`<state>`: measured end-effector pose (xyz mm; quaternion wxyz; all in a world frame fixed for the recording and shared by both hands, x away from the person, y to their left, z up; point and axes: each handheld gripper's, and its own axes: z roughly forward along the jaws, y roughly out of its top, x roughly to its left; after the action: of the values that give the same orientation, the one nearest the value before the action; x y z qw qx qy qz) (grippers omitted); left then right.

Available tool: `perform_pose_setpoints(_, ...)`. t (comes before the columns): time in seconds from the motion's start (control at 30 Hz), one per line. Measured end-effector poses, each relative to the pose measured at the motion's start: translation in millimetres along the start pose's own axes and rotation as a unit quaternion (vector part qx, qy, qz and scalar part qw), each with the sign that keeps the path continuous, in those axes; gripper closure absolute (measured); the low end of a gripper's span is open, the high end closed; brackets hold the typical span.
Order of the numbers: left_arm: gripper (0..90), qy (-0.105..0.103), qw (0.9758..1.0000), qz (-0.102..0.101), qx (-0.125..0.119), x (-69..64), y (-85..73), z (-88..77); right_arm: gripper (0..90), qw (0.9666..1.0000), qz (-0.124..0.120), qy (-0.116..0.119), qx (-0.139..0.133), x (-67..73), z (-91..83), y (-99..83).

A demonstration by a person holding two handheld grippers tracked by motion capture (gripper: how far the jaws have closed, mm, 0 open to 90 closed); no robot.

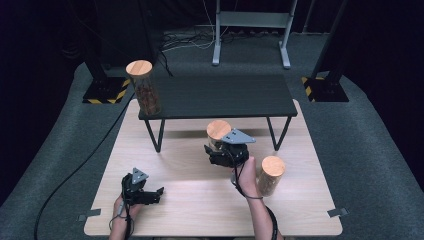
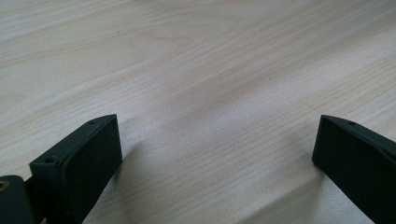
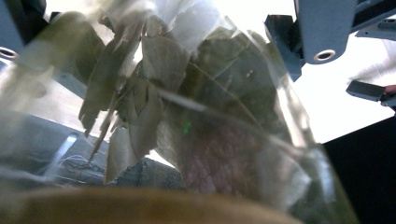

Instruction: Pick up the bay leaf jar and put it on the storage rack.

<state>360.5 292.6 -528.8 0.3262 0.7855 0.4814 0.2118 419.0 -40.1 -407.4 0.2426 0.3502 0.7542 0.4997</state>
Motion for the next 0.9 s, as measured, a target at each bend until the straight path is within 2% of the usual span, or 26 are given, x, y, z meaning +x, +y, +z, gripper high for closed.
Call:
perform_pose_setpoints(0.23, 0.8, 0.001, 1.0, 0.0, 0.0, 0.0, 0.0, -0.1, 24.8, 0.9999, 0.008, 0.006, 0.0, -3.4, -1.0, 3.5)
perform_pose_setpoints(0.7, 0.8, 0.002, 1.0, -0.001, 0.0, -0.1, -0.1, -0.1, 24.8, 1.0, 0.0, 0.008, 0.004, -5.8, -5.3, 14.2)
perform_pose_setpoints(0.9, 0.8, 0.002, 1.0, -0.002, 0.0, 0.2, 0.0, 0.0, 24.8, 0.9999, 0.004, 0.01, 0.003, -8.6, -6.4, 20.0)
